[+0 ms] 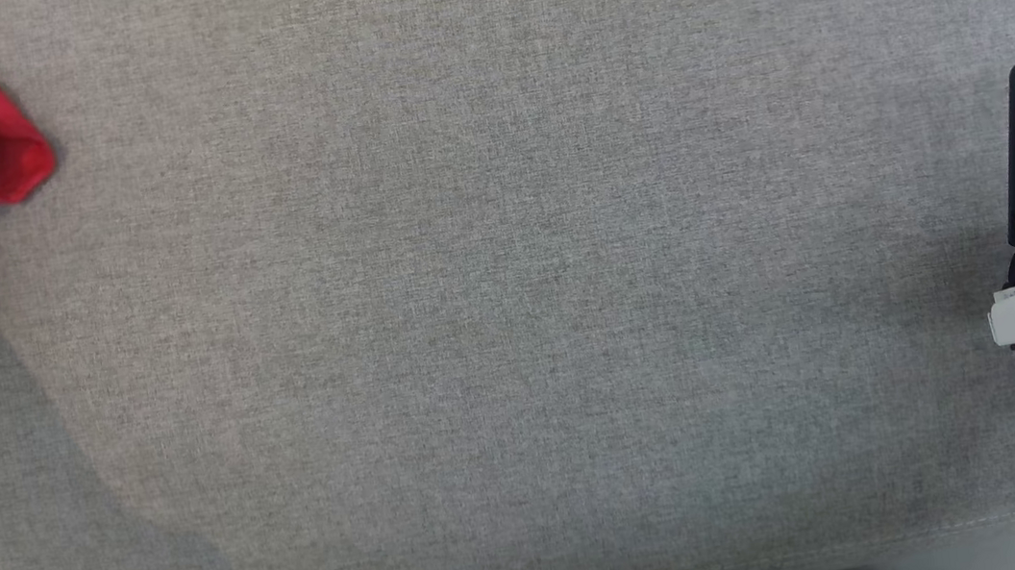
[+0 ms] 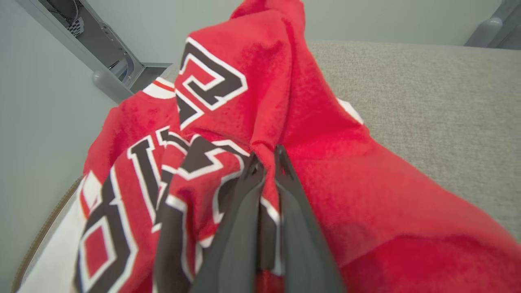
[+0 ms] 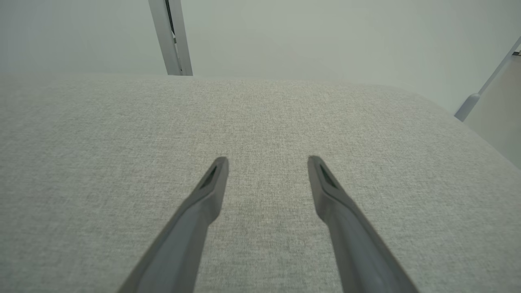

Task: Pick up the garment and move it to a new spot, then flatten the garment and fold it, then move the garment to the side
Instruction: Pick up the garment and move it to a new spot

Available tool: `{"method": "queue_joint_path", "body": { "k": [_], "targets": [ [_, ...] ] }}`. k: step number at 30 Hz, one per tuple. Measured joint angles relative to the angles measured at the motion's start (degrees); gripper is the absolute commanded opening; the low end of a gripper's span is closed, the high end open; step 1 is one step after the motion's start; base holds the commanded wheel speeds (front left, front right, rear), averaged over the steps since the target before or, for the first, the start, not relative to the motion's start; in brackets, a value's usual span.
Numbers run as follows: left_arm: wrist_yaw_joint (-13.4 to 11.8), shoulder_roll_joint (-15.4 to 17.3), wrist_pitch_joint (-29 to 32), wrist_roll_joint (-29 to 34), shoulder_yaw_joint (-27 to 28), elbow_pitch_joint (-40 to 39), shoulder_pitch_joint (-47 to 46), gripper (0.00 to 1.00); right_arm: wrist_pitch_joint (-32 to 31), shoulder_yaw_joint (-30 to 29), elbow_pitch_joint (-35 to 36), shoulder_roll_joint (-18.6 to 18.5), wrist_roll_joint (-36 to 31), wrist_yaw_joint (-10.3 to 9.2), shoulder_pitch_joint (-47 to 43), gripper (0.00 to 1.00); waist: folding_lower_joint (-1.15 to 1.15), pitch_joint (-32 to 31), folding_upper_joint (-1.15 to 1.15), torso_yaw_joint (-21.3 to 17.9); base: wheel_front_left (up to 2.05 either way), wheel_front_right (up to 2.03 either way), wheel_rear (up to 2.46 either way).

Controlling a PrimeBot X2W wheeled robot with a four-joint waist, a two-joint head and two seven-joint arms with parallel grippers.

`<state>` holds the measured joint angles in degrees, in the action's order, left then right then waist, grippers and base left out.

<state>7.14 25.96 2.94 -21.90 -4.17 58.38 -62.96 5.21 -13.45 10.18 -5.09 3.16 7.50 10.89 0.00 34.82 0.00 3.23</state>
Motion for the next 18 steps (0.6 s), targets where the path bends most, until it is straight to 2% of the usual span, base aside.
{"method": "queue_joint_path", "body": {
  "k": [9,12,18],
  "targets": [
    [0.18,1.29,-7.55,1.00,-2.75,0.21,-2.71,0.00,1.67,1.45,-2.92,0.86,0.25,0.00,0.08,1.00,0.00,-3.47,0.00,-0.04,0.00,0.00,0.00],
    [0.18,1.88,-10.17,1.93,-4.37,-1.92,-4.70,0.00,2.52,1.99,-4.99,1.16,0.73,0.00,0.03,1.00,0.00,-6.09,0.00,-0.04,0.00,0.00,0.00],
    [0.23,1.93,-11.13,3.75,-7.28,-7.08,-6.90,0.00,4.02,2.67,-7.71,1.74,1.25,0.00,-0.12,1.00,0.00,-10.15,0.00,-0.07,0.00,0.00,0.00]
  ]
}}
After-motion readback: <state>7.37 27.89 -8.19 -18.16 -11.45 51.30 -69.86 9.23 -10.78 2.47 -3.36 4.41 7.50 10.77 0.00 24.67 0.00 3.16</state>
